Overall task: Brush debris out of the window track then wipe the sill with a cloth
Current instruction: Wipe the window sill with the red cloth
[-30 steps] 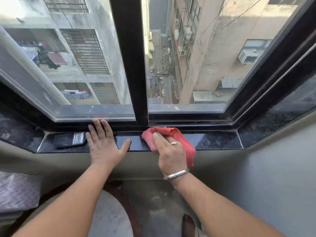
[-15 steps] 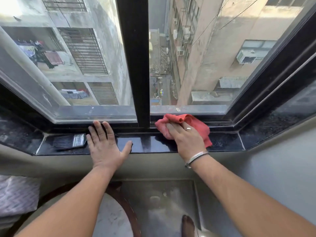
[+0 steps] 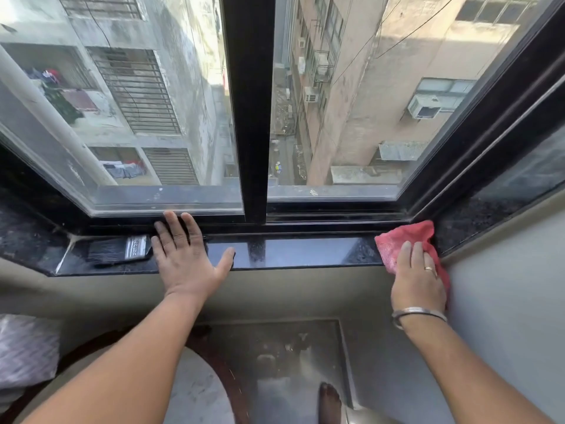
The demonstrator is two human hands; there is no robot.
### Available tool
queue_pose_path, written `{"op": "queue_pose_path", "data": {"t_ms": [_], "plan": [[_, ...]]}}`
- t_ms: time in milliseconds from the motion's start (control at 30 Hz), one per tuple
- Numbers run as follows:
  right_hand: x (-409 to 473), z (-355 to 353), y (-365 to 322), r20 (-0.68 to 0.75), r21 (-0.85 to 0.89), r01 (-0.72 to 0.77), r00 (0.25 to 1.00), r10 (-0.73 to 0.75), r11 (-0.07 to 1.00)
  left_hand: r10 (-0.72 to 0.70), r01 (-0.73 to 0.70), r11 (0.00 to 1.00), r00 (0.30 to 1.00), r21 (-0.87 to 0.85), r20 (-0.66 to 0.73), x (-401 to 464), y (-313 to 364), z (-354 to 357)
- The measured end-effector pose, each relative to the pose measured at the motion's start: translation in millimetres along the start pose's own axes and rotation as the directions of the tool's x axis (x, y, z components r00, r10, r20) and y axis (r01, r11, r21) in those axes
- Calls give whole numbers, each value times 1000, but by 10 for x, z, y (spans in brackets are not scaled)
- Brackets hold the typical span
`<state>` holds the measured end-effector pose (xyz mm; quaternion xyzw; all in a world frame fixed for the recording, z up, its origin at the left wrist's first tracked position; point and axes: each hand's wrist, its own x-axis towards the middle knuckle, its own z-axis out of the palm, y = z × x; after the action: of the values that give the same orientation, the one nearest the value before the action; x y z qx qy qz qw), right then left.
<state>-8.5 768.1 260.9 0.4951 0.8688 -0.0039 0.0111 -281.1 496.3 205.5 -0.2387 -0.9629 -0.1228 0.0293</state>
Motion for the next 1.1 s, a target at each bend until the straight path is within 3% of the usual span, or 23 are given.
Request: {"op": "queue_pose_path", "data": {"t_ms": [33,233,367,467,567,633,733,833,900,933,1033,1100], "plan": [[-29,41,-116,13,12,-11,1000,11,1000,2,-2,1000,1000,-1,-4,8,0,10],[-264,19,-1275,20,-32,236,972,-235,971,6,-6,1000,1000,-1,-3,11,-5,18],[-485,57,-1673,48,-15,592,805,-591,806,18,-18,1000,1000,-5,-18,13,-19,19],[-465,64,-1864,75,18,674,735,-673,738,24,-24,1000,1000,19,-5,5,-24,-1],[-334,45,-1550,56,-26,746,666,-744,665,15,-15,999,1000,28,-8,-5,-19,-16],[-128,55,-1026,21,-92,663,747,-665,743,14,-14,1000,1000,28,-10,-5,-8,-19],[93,27,-200,-17,-170,259,964,-266,951,8,-7,1000,1000,24,-23,13,-4,-4],[141,71,-2,-8,-154,33,999,-35,988,14,-13,1000,999,28,-35,20,-2,18],[99,61,-195,-42,-128,101,993,-107,987,8,-7,999,1000,39,-17,12,6,9],[48,61,-300,-53,-112,221,972,-227,969,5,-5,999,1000,45,-6,14,21,-5],[-113,103,-415,-76,-52,573,814,-575,818,-21,19,997,1000,70,22,-9,73,-51],[-117,100,-386,-33,27,616,787,-616,787,-48,48,998,999,38,11,-85,120,-106]]}}
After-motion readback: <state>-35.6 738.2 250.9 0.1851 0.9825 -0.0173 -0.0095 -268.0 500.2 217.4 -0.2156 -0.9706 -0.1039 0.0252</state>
